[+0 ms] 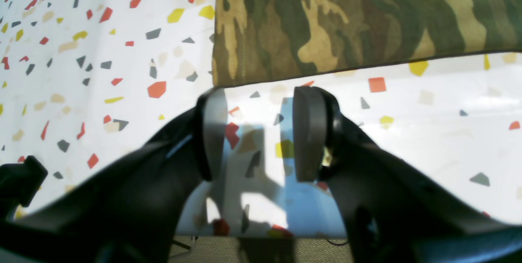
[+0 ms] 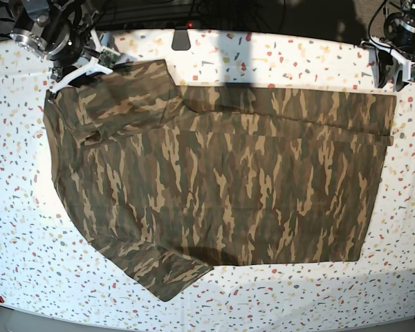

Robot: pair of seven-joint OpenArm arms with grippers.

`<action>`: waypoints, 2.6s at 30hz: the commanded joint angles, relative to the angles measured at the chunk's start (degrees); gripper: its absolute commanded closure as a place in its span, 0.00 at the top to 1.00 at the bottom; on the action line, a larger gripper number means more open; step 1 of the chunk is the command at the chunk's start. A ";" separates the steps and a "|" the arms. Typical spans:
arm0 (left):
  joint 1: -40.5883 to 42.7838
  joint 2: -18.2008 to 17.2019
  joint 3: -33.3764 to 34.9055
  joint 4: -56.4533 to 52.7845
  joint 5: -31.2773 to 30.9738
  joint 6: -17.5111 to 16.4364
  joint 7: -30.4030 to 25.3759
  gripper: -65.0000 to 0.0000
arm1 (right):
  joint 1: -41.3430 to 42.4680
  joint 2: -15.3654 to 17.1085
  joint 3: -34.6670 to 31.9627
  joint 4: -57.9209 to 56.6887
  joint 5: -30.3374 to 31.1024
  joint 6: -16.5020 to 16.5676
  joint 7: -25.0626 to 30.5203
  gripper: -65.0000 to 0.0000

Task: Fold the T-shirt properly
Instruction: 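Move the right gripper over the sleeve nearest it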

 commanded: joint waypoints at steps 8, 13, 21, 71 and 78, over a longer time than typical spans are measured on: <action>0.46 -0.70 -0.39 1.01 -0.63 0.24 -1.33 0.41 | 0.00 0.81 0.44 -3.78 -5.64 -0.40 7.41 0.36; 0.46 -0.70 -0.39 1.01 -0.63 0.24 -1.36 0.41 | 0.02 0.81 0.44 -6.03 -10.19 -0.40 11.69 0.36; 0.46 -0.70 -0.39 1.01 -0.63 0.24 -1.75 0.41 | 0.52 0.79 0.42 -6.21 -14.82 -0.40 19.19 0.36; 1.57 -0.68 -0.39 1.01 -0.68 0.24 -1.73 0.41 | 23.19 0.68 -8.15 -5.46 6.67 -9.16 5.73 0.00; 1.57 -0.70 -0.39 1.01 -1.01 0.24 -1.75 0.41 | 27.98 -5.01 -9.68 -10.21 7.17 -8.83 7.28 0.00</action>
